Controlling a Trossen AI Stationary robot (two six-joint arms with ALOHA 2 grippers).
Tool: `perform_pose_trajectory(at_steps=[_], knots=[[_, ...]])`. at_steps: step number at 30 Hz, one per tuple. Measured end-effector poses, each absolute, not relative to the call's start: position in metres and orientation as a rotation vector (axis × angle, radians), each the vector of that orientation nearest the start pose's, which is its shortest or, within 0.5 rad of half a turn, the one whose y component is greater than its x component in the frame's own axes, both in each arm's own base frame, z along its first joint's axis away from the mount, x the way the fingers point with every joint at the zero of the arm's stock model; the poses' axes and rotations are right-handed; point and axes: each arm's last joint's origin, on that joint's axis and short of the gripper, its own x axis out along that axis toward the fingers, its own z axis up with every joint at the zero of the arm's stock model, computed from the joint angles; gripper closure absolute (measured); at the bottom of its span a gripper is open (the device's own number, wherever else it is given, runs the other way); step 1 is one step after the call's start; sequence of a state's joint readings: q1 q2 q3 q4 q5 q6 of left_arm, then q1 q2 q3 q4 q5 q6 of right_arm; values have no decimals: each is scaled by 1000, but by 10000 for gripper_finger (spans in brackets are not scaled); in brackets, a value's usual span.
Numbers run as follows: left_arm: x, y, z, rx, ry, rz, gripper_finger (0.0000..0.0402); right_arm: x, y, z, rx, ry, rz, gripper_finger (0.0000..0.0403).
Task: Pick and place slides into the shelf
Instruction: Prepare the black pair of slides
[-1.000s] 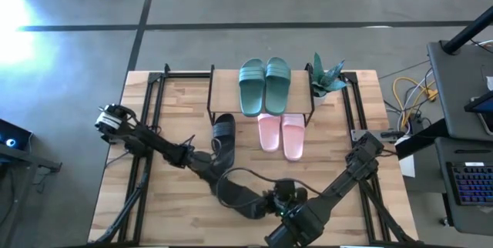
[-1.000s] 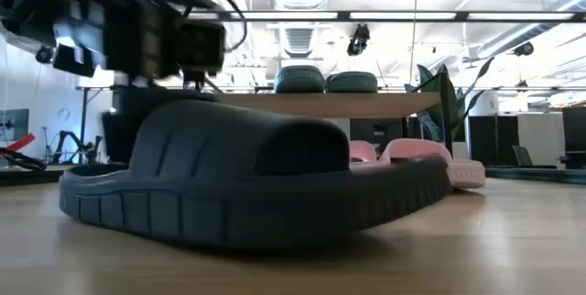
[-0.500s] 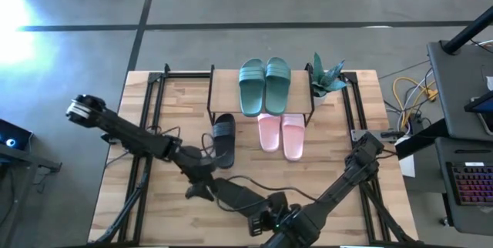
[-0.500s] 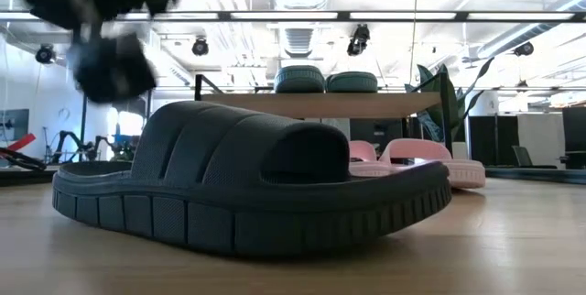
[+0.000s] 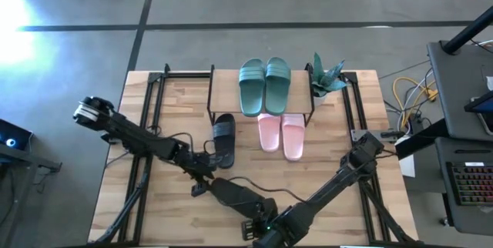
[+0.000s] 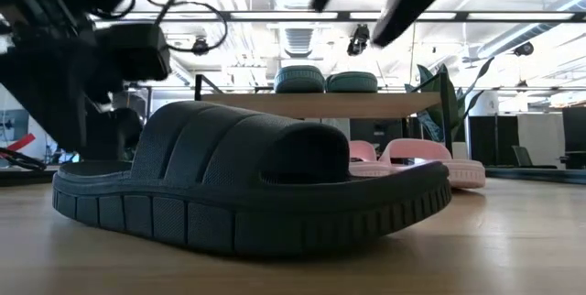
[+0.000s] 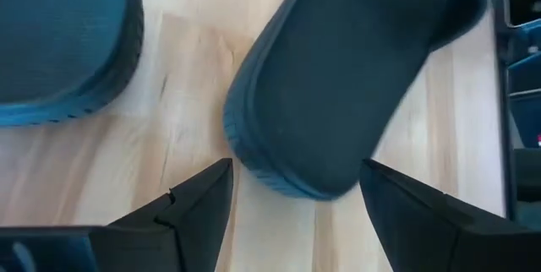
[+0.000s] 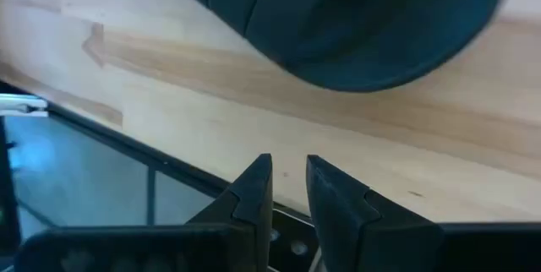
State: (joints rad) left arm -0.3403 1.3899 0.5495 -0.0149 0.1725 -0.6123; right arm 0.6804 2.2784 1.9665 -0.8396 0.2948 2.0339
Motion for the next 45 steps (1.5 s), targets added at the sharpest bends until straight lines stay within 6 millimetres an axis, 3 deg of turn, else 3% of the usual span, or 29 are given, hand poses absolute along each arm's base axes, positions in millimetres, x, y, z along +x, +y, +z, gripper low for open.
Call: perform_pose_trajectory(at_steps=[8, 15, 20, 25, 28, 34, 39, 45], knots=[[243, -98, 138, -548, 922, -258, 158, 373, 290, 176, 1267, 874, -829, 335], [244, -115, 139, -565, 920, -322, 158, 360, 266, 147, 1186, 936, -1038, 335], [242, -128, 145, -573, 867, -394, 158, 360, 249, 144, 1104, 899, -1095, 335], [245, -132, 150, -594, 835, -403, 158, 368, 217, 156, 935, 774, -1219, 335], [246, -132, 151, -591, 832, -393, 158, 371, 205, 176, 821, 692, -1245, 335], [245, -132, 149, -585, 837, -388, 158, 381, 199, 225, 656, 584, -1158, 335], [246, -132, 144, -581, 855, -380, 158, 385, 204, 243, 751, 799, -1084, 335], [246, -131, 142, -569, 846, -363, 158, 375, 226, 230, 924, 1031, -1056, 335]])
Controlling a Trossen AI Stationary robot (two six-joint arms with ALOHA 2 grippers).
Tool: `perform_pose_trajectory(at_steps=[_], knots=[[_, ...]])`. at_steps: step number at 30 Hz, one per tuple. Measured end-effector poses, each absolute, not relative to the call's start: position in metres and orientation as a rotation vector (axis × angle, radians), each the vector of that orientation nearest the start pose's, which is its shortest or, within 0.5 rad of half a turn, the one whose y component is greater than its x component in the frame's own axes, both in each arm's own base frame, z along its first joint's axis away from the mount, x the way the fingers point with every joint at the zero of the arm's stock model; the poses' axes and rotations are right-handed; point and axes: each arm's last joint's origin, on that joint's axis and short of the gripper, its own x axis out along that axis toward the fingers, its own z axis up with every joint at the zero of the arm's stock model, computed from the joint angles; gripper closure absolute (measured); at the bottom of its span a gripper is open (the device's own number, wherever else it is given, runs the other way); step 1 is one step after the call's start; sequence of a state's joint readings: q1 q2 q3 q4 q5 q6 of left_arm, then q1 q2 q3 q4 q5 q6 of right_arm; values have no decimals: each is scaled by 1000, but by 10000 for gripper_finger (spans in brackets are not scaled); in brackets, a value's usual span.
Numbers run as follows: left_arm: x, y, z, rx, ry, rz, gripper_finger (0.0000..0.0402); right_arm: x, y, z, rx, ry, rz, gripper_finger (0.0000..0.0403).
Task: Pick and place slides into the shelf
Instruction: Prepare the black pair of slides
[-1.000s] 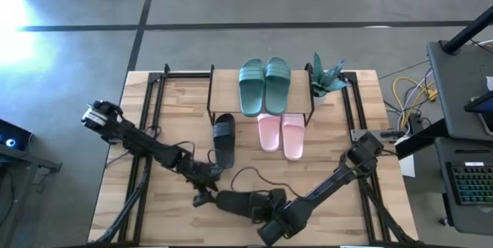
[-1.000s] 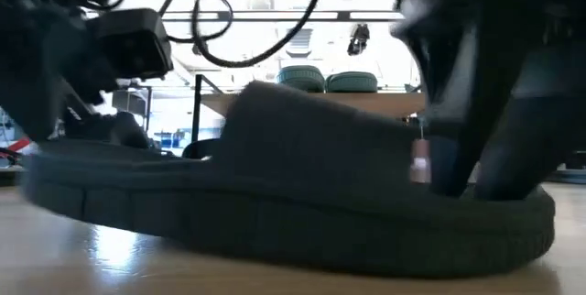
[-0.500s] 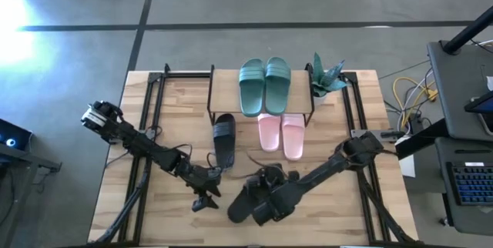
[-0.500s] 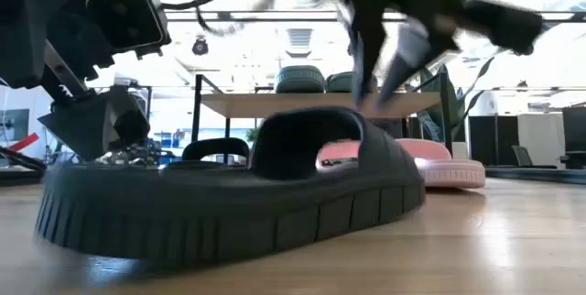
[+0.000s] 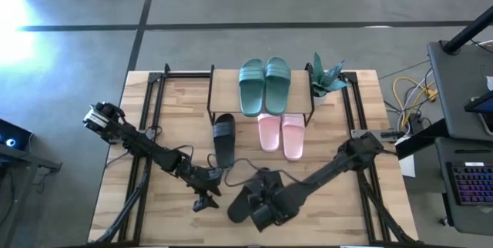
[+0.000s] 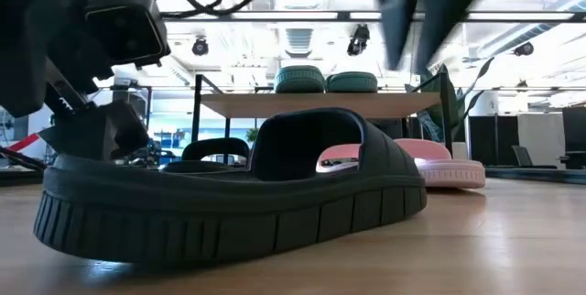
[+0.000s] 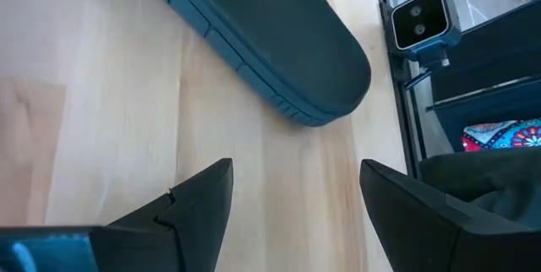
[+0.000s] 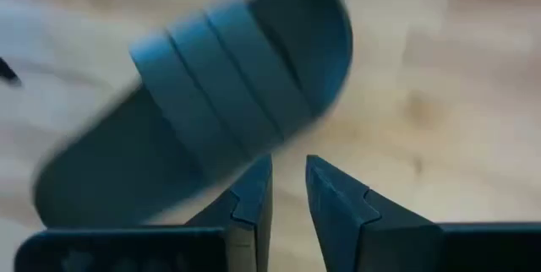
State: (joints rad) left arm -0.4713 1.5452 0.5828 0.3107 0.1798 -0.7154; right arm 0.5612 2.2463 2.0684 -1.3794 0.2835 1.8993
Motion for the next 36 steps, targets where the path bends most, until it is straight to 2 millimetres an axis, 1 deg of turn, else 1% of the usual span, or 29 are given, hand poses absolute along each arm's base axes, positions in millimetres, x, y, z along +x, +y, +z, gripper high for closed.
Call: perform_pose_trajectory(at_steps=[4, 8, 10, 13, 16, 19, 22, 24, 27, 30, 33, 36], knots=[[248, -132, 146, -558, 803, -382, 158, 370, 239, 212, 972, 1103, -1034, 335], [249, -132, 146, -560, 801, -383, 158, 374, 240, 192, 966, 1118, -956, 335], [249, -132, 146, -561, 799, -384, 158, 378, 235, 182, 960, 1130, -918, 335], [249, -132, 146, -560, 799, -381, 158, 382, 224, 168, 945, 1131, -913, 335], [248, -132, 146, -561, 802, -377, 158, 386, 212, 164, 901, 1099, -937, 335], [248, -132, 146, -561, 799, -374, 158, 392, 201, 165, 870, 1035, -959, 335], [248, -132, 146, -561, 800, -374, 158, 399, 191, 171, 852, 993, -967, 335], [248, -132, 146, -561, 800, -374, 158, 401, 186, 176, 840, 997, -988, 335], [248, -132, 146, -561, 800, -374, 158, 399, 185, 183, 816, 1013, -1007, 335], [249, -132, 146, -559, 795, -364, 158, 396, 199, 193, 826, 1036, -964, 335], [250, -129, 145, -546, 766, -301, 158, 392, 221, 203, 872, 1080, -865, 335], [254, -121, 145, -546, 741, -240, 158, 389, 242, 212, 937, 1059, -771, 335]])
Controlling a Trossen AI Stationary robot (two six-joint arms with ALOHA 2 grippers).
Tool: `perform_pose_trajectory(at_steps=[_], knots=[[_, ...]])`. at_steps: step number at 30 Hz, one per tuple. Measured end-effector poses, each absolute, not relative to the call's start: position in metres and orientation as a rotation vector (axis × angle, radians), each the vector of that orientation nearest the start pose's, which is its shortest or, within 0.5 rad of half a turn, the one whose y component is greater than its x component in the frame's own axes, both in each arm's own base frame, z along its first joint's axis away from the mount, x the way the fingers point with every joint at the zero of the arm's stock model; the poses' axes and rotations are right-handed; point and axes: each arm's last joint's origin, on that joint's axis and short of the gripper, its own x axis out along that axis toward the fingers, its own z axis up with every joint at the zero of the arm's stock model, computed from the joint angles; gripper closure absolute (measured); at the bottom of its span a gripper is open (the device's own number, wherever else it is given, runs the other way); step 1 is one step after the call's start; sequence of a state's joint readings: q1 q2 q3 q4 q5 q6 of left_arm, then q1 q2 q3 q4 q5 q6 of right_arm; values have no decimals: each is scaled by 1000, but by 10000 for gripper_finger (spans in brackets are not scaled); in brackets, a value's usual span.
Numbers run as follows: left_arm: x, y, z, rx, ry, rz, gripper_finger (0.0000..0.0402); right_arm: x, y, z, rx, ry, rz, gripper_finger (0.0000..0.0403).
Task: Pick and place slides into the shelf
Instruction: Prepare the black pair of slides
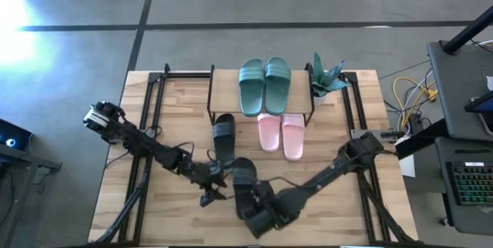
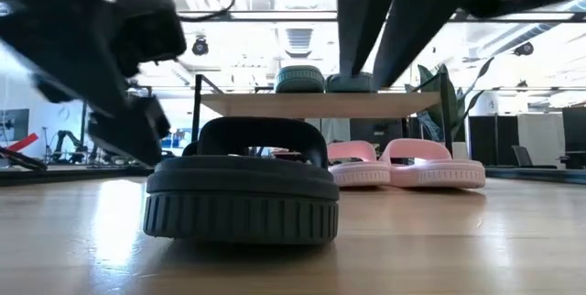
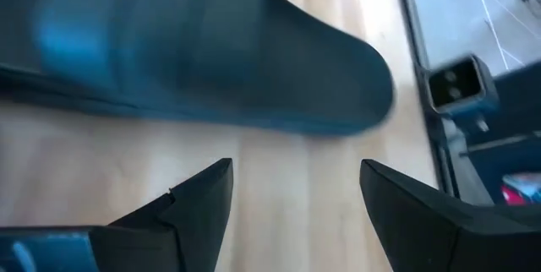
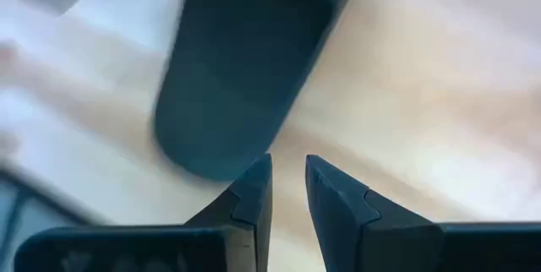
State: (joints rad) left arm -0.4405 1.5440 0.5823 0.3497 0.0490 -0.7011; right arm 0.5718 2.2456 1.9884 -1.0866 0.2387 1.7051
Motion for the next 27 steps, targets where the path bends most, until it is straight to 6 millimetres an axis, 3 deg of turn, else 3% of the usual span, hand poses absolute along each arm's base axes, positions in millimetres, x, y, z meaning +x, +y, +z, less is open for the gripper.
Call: perform_pose_trajectory(at_steps=[5, 16, 21, 27], knots=[[261, -107, 145, -557, 723, -191, 158, 381, 262, 215, 1013, 1010, -768, 335], [274, -82, 150, -557, 645, -131, 158, 381, 269, 213, 1053, 973, -746, 335], [274, -81, 149, -563, 654, -141, 158, 382, 270, 213, 1059, 956, -736, 335], [261, -94, 153, -648, 779, -350, 158, 391, 276, 216, 1122, 911, -628, 335]])
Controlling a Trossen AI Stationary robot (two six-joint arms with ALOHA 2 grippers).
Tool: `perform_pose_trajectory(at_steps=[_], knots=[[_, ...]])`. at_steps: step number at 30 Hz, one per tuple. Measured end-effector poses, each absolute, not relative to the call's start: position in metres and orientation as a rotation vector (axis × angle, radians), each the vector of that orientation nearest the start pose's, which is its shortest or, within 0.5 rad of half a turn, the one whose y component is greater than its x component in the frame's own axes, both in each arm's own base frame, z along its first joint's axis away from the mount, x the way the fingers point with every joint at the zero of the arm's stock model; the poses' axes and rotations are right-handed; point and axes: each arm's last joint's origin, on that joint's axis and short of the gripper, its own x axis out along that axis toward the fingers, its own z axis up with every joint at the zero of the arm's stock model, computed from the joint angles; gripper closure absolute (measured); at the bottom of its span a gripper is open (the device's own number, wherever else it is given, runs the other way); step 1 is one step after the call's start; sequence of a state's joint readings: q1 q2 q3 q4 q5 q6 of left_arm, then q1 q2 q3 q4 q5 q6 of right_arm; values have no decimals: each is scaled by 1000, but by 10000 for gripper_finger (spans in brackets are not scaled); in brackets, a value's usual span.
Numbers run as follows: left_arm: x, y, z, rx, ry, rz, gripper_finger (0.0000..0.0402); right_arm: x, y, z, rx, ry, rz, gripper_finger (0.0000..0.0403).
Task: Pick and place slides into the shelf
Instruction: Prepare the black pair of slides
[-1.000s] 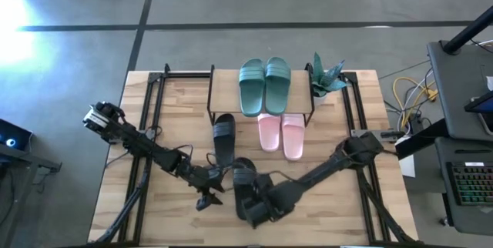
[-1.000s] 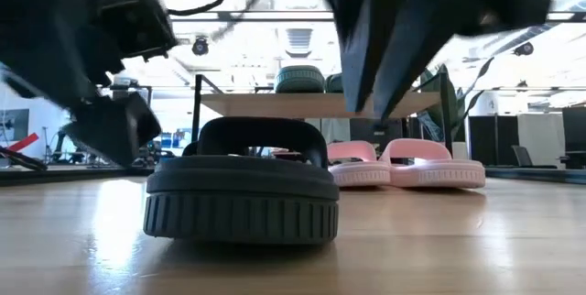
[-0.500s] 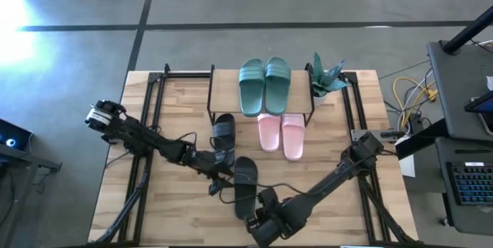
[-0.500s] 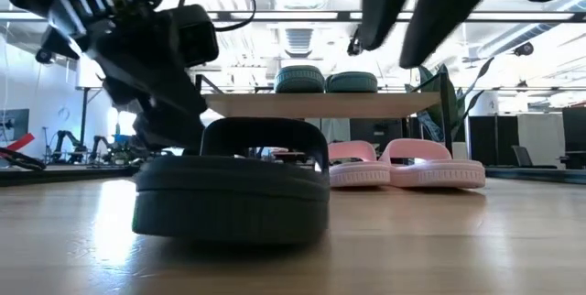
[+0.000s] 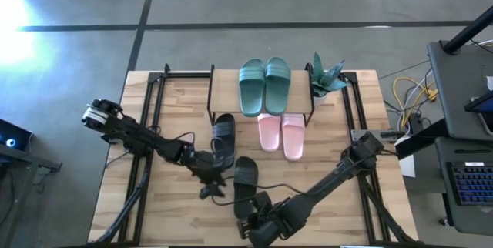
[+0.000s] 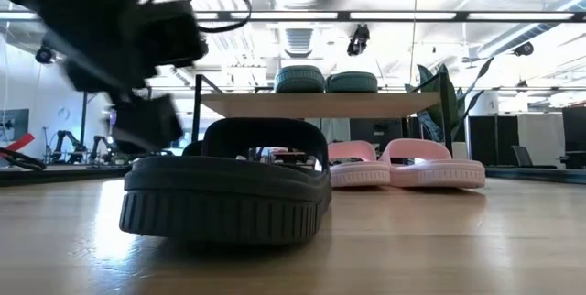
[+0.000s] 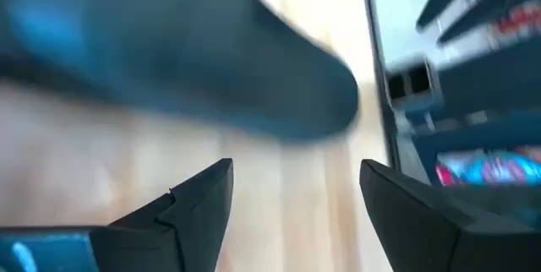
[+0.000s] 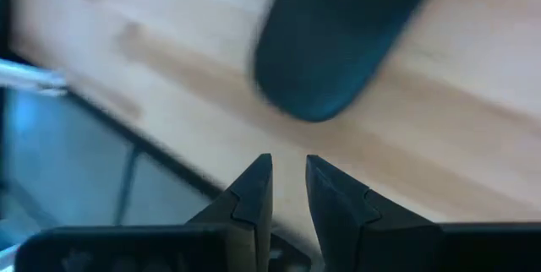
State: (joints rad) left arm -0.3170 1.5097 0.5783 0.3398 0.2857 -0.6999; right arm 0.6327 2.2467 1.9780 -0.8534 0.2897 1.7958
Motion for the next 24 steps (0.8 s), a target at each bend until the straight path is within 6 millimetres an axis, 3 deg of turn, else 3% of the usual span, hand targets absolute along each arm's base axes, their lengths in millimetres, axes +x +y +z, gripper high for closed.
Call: perform_pose_trajectory(at_steps=[8, 12, 17, 24], knots=[[209, -131, 149, -507, 1061, -475, 158, 394, 278, 202, 1137, 865, -587, 339], [189, -150, 155, -492, 1087, -517, 175, 393, 280, 194, 1145, 859, -576, 360], [178, -160, 159, -546, 1082, -457, 245, 396, 283, 188, 1170, 837, -520, 392], [171, -167, 160, -576, 1107, -469, 388, 399, 285, 175, 1236, 786, -443, 394]])
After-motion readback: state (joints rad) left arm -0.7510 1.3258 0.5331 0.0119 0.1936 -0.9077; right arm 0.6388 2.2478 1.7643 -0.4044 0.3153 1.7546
